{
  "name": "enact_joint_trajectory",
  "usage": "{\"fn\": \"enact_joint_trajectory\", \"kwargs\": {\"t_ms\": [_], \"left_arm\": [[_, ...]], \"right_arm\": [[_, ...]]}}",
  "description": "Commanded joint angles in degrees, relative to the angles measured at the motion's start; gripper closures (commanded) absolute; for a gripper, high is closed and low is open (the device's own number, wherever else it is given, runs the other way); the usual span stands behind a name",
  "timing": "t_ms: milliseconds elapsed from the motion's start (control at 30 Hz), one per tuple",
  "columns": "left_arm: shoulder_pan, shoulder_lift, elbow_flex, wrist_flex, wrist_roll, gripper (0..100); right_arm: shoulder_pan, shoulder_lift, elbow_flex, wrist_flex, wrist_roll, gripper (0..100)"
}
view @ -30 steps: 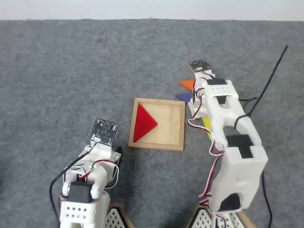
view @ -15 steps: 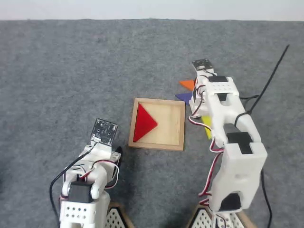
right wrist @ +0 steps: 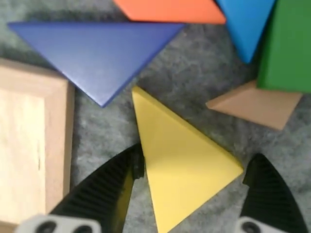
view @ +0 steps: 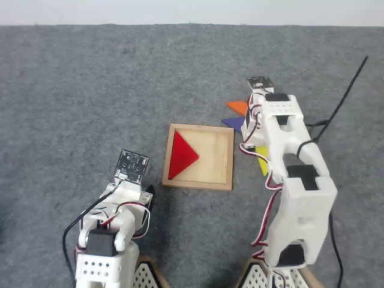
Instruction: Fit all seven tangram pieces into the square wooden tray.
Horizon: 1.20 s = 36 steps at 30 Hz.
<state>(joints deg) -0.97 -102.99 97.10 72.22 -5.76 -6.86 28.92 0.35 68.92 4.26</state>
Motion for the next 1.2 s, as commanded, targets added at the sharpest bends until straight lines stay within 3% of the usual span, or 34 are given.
{"fn": "enact_joint_trajectory", "kwargs": {"t_ms": [0, 133, 300, 1167], "left_arm": [[-0.26, -1.14, -0.57, 0.18, 0.44, 86], [-0.26, -1.14, -0.57, 0.18, 0.44, 86], [-0.26, -1.14, -0.57, 0.18, 0.44, 86], [-0.26, -1.14, -0.57, 0.18, 0.44, 86]], "right_arm": [[1.89, 0.31, -0.88, 1.63, -0.88, 67.0], [1.8, 0.57, -0.88, 1.63, -0.62, 67.5], [1.54, 0.4, -0.88, 1.19, -0.53, 75.5], [1.27, -6.02, -0.62, 1.71, -3.16, 79.4]]}}
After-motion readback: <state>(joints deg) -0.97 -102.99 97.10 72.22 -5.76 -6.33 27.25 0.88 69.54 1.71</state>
